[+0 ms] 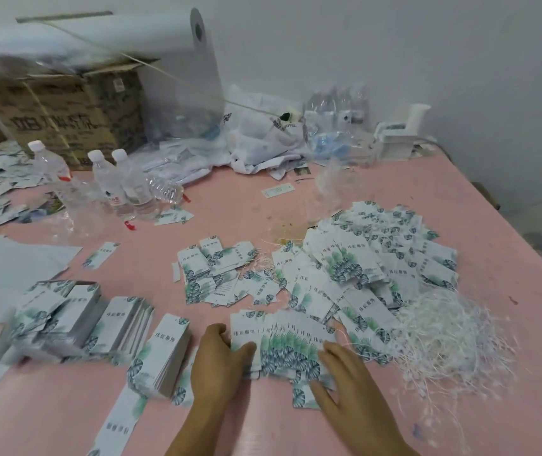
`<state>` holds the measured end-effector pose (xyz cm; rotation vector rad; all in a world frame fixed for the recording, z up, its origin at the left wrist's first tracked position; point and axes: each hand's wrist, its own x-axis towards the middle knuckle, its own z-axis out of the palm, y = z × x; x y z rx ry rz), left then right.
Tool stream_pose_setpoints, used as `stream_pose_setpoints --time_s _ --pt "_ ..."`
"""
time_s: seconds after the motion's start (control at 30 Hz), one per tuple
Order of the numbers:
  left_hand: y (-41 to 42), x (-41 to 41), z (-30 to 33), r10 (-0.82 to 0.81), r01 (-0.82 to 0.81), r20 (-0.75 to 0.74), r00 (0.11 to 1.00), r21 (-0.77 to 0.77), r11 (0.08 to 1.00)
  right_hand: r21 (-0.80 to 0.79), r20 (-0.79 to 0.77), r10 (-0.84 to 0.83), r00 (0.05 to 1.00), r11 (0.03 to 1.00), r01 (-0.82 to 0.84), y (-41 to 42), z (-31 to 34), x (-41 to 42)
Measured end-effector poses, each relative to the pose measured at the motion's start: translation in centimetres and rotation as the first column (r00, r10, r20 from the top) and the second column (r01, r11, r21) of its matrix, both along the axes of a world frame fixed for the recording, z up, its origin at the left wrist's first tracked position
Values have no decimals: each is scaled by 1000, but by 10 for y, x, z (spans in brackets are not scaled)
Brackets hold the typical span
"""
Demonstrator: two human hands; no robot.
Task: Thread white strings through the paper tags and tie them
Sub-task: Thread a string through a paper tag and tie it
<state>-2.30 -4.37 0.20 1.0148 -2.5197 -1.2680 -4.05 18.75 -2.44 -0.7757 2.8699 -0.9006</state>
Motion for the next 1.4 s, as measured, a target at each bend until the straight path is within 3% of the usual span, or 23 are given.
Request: stream_pose_setpoints --time_s 0.17,0.33,0.43,0.53,0.63,0.7,0.77,0.87,0.97,1.2,1.3,1.4 --pt "-3 -6 9 -39 39 17 999 -24 999 -106 -17 -49 999 993 47 -1 2 -4" --pt "-5 -10 17 -180 182 33 983 -128 975 -125 -48 -50 998 991 44 -1 1 -2" --pt "1 -6 31 -212 198 -59 976 -184 963 -176 -37 -60 997 983 53 1 2 -1" --pt "14 5 42 -174 172 -220 960 -29 985 -333 25 -159 987 930 158 5 5 -1" --pt "40 23 36 -41 169 -360 932 333 928 -441 148 -294 944 835 329 11 8 -4" --pt "61 31 23 59 158 -357 932 548 821 -374 228 -328 917 840 394 11 11 -7" --pt "79 39 10 152 139 -340 928 695 706 -167 282 -331 900 907 386 8 18 -12" --pt "90 44 2 210 130 -346 914 743 656 173 194 -354 915 930 323 -4 26 -16" --pt "91 43 -4 228 140 -356 906 761 634 258 192 -365 911 915 312 -16 28 -16" --pt "95 40 -9 130 183 -387 913 674 716 138 355 -359 863 933 331 -17 28 -20" --pt "96 41 -7 47 219 -385 922 617 756 4 404 -371 836 915 404 -12 29 -22" --pt "95 43 -7 6 236 -371 929 603 762 -201 511 -271 816 885 420 -6 30 -26"
